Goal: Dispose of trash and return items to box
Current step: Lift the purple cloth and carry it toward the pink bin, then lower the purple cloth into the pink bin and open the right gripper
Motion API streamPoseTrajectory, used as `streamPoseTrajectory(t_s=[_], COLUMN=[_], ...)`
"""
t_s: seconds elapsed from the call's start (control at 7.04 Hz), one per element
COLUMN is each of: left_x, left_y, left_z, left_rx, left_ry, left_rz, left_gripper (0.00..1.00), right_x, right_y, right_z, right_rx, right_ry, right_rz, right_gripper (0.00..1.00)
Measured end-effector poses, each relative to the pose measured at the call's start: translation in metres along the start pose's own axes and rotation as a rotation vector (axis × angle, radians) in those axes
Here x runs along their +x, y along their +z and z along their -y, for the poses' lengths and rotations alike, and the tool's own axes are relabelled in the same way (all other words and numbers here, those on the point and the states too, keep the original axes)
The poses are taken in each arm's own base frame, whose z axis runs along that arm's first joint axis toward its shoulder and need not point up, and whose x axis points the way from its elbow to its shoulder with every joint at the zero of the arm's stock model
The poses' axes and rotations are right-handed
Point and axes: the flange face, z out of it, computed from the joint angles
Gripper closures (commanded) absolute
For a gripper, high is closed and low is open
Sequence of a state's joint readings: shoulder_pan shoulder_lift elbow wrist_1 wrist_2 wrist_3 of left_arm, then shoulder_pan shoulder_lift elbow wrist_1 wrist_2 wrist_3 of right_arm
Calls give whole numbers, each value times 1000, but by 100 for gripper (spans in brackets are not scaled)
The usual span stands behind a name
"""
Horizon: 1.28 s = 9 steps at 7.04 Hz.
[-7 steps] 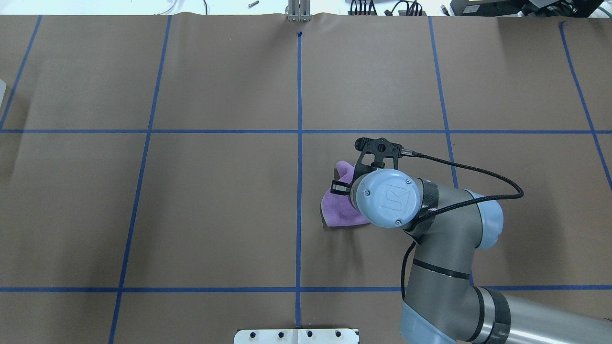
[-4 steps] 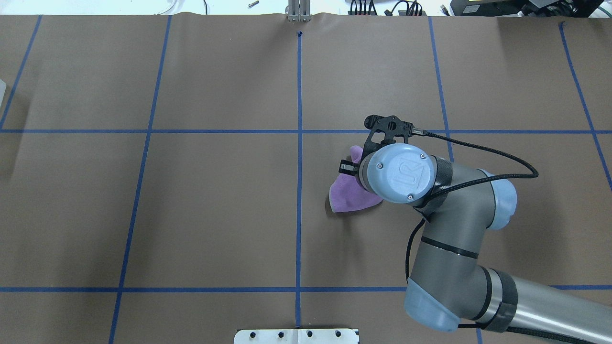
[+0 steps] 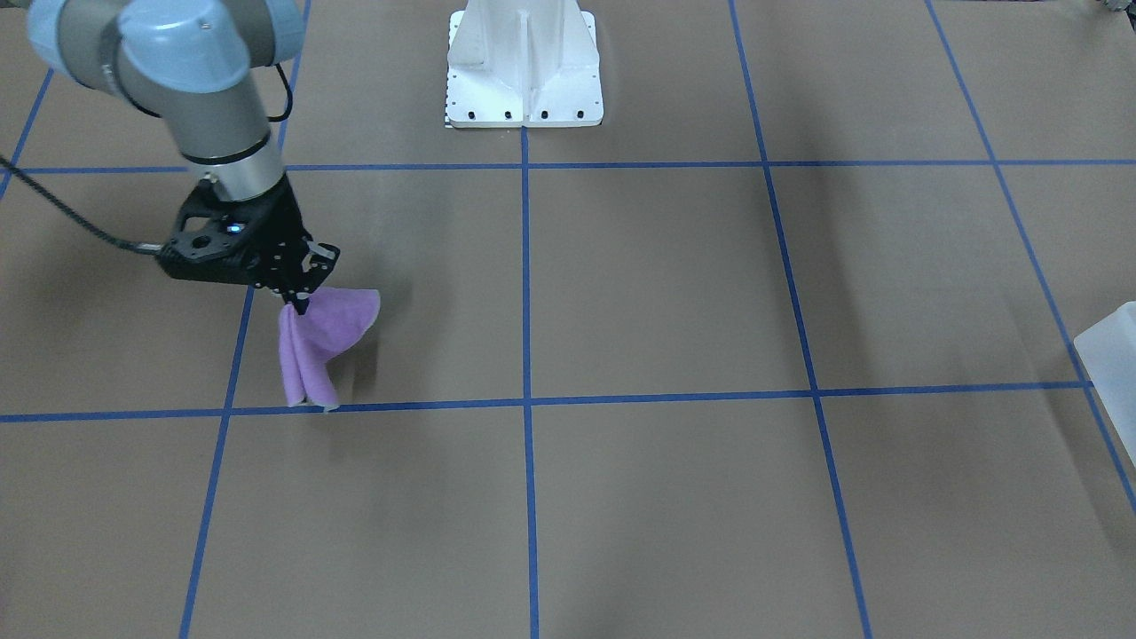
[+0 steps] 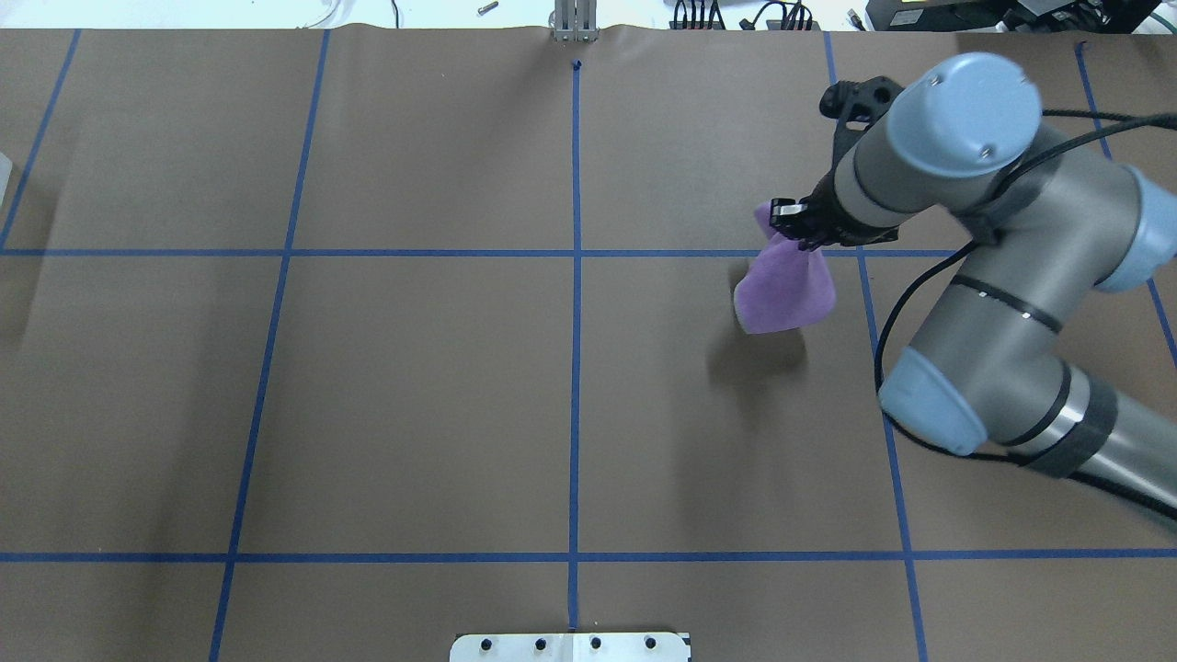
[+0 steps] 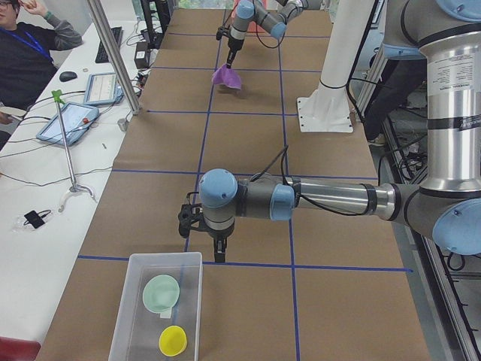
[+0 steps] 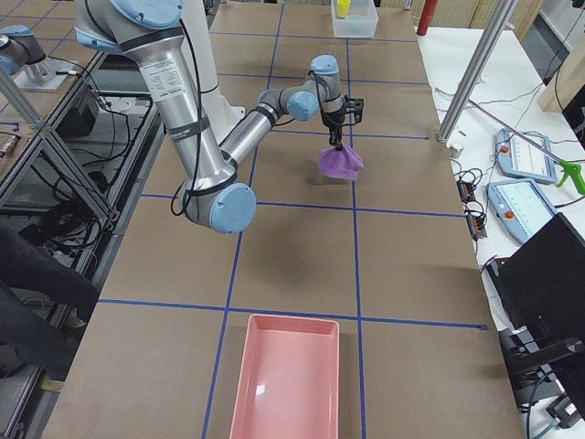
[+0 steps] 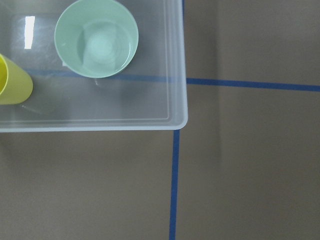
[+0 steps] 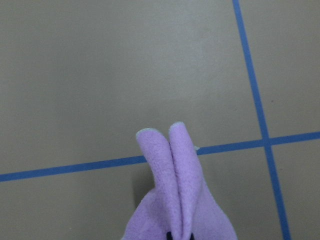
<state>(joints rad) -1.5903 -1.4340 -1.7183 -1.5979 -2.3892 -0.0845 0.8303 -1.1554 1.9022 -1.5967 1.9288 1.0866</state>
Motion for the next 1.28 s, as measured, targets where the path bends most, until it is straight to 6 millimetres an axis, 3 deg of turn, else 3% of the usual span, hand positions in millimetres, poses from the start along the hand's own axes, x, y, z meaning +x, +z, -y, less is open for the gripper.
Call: streamPoseTrajectory(t_s=[0.28, 0.57, 0.85, 0.99, 1.28], left_x=[-2, 0, 5, 9, 16], left_y=[2, 0, -4, -6, -11], left_z=[-1, -1, 0, 1, 3], left_rx=[1, 7, 17, 22, 31], left_ry=[2, 10, 20, 28, 43], left_rz=[2, 0, -1, -1, -2], left_gripper=[1, 1, 1, 1, 1], right_x=[123, 270, 395, 451, 555], right_y=[-37, -71, -110, -116, -99], right_z=[59, 82, 83, 71, 35], right_rx=[-52, -72, -136, -184, -256], right_ry=[-56, -167, -283, -326, -349], right_rz=[20, -14, -71, -71, -25], right_gripper=[100, 100, 100, 100, 100])
